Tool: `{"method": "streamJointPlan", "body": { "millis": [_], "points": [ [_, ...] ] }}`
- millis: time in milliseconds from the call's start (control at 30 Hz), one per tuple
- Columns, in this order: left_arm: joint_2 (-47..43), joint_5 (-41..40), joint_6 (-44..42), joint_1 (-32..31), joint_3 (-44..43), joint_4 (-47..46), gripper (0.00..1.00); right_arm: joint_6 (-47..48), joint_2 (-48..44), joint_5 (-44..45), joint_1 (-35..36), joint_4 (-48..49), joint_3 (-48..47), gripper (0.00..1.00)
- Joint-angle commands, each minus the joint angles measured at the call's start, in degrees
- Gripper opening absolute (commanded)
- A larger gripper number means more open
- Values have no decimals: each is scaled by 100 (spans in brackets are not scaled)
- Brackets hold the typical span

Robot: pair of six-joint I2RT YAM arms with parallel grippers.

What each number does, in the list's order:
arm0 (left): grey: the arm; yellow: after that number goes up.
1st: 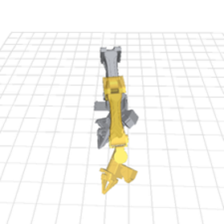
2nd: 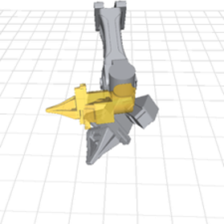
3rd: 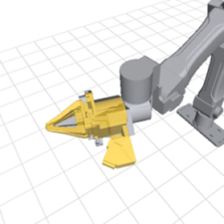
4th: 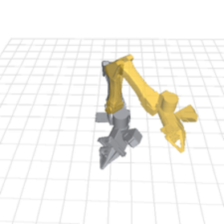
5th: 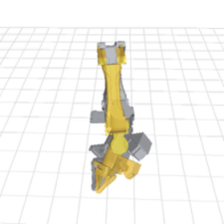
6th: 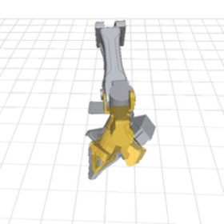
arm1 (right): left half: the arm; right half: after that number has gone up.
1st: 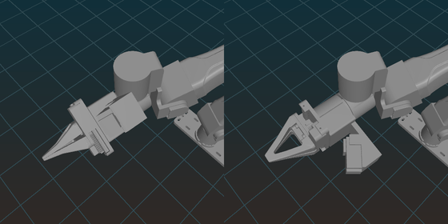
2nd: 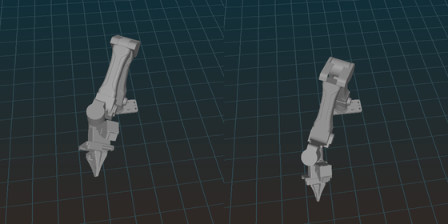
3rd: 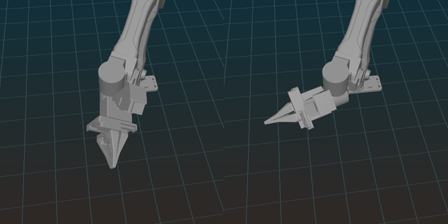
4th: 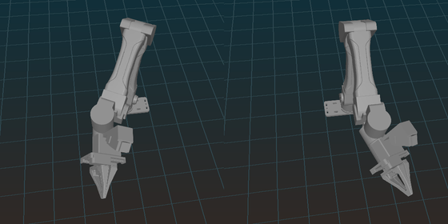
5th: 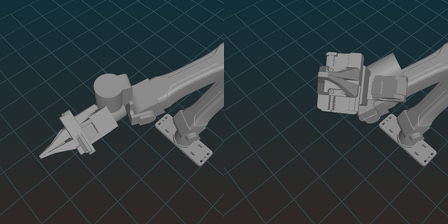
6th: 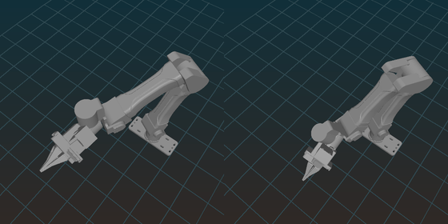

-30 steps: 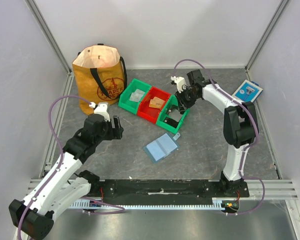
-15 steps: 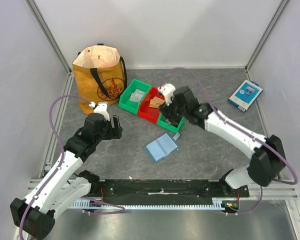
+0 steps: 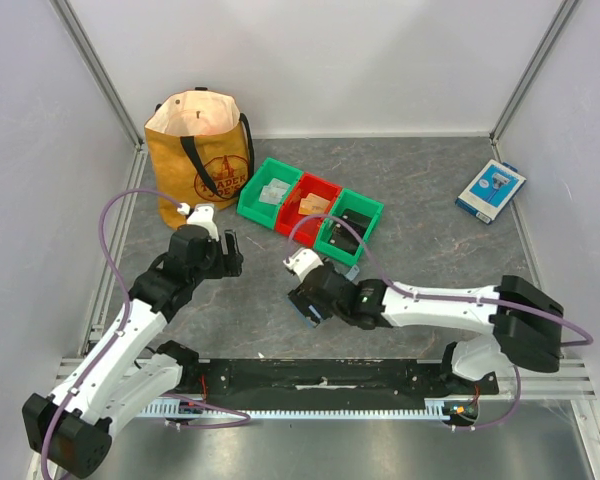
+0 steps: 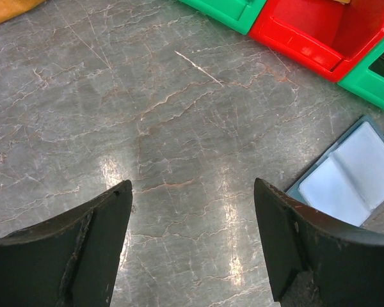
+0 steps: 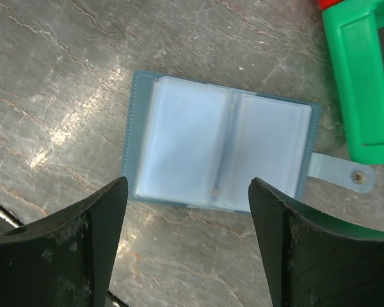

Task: Take the credit cards out of the card holder
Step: Remove the credit card from the card holder.

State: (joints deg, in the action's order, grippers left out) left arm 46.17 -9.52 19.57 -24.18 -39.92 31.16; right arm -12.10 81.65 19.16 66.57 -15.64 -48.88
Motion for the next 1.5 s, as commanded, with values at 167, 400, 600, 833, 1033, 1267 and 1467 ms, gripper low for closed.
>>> {"method": "streamJointPlan", "body": {
  "millis": [167, 400, 600, 833, 1033, 1267, 1467],
  "points": [
    [76, -94, -147, 63, -51, -136, 82, -908, 887, 1090, 322, 588, -69, 85],
    [111, -59, -156, 81, -51, -136, 81, -1049, 1266, 757, 322, 703, -34, 77],
    [111, -33, -164, 89, -60, -136, 81, -1128, 1406, 89, 313, 782, -86, 60],
    [76, -32, -164, 98, -42, -145, 81, -1330, 1775, -290, 524, 808, -402, 39],
    [94, -6, -156, 98, -42, -145, 81, -1523, 1872, -351, 691, 668, -789, 34],
    [102, 11, -156, 125, -42, -154, 81, -1752, 1706, 140, 717, 246, -1255, 57],
    [59, 782, 63, 98, -16, -259, 80, -1568, 1030, 545, 402, -71, -966, 70]
  ]
}}
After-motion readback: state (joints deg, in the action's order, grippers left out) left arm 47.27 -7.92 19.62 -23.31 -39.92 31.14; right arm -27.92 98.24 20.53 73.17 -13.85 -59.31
